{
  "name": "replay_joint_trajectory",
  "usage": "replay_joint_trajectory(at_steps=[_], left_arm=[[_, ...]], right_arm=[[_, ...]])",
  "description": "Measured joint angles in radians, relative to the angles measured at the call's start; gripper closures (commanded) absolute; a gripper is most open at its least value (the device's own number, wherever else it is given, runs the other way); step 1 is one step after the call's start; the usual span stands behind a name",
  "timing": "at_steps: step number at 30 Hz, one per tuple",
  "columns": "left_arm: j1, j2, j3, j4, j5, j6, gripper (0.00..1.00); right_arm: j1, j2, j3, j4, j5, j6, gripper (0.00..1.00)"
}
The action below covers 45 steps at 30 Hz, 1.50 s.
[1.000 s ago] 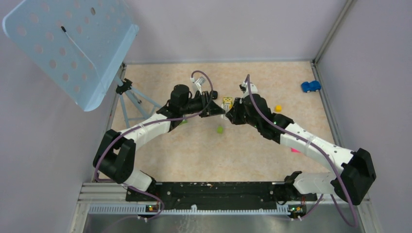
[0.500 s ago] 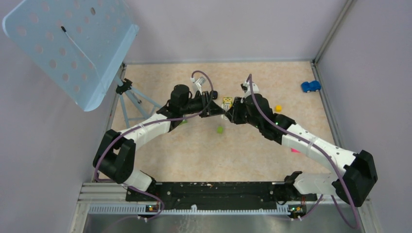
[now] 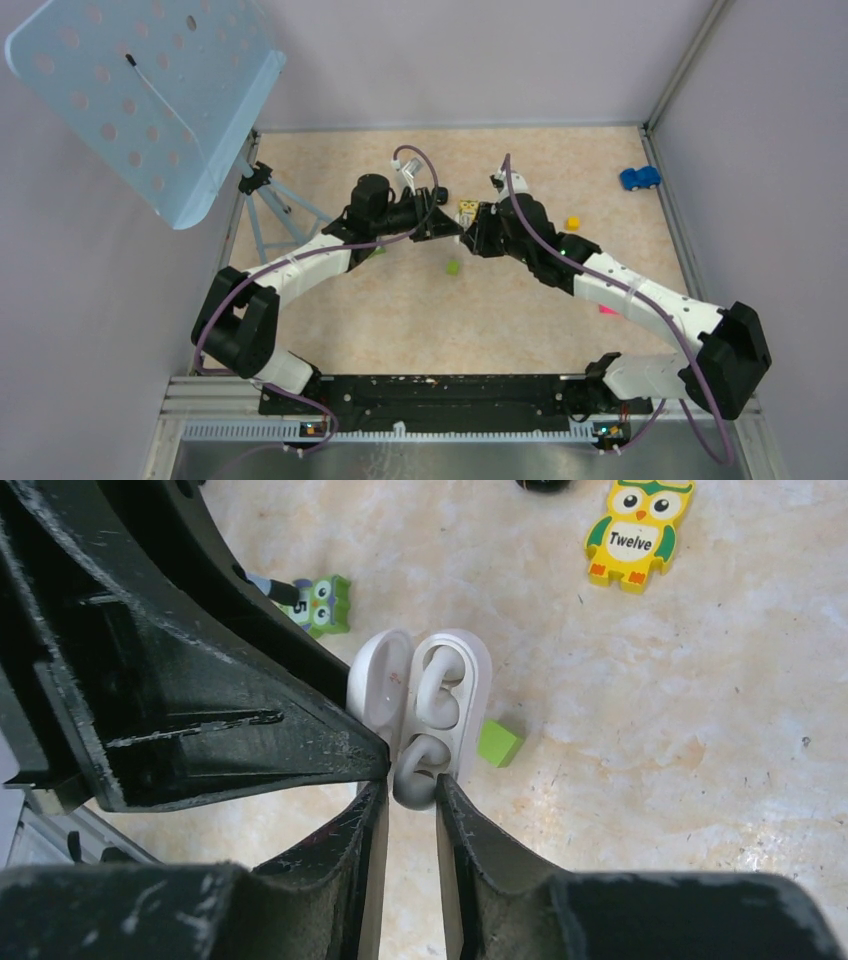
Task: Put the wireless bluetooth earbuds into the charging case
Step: Adjust the left earbud in the left side groove of the charging case.
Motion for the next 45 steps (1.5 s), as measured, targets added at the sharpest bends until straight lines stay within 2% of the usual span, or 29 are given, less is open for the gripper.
replay_joint_trajectory(at_steps=[3, 8, 12, 34, 39, 45], left_arm=[[0.0, 0.0, 0.0, -0.003, 0.0, 0.0, 1.0], [0.0, 0.0, 0.0, -0.003, -0.004, 0.0, 1.0], [0.0, 0.0, 0.0, -0.003, -0.01, 0.002, 1.0], [-0.001, 0.0, 0.0, -0.011, -0.007, -0.019, 1.0], [-0.001, 0.0, 0.0, -0.01, -0.002, -0.023, 1.0], [-0.001, 0.0, 0.0, -0.009, 0.006, -0.025, 1.0]], right_arm=[[0.0, 0.018, 0.0, -0.005, 0.002, 0.0, 0.76], [0.0, 0.019, 0.0, -0.004, 0.013, 0.002, 0.92], [0.0, 0.019, 0.0, -0.004, 0.024, 0.002, 1.0], [0.001, -0.062, -0.099, 0.111, 0.007, -0.014, 1.0], [0.001, -0.065, -0.099, 0.111, 0.008, -0.01, 0.82], [0.001, -0.065, -0.099, 0.105, 0.011, -0.005, 0.78]])
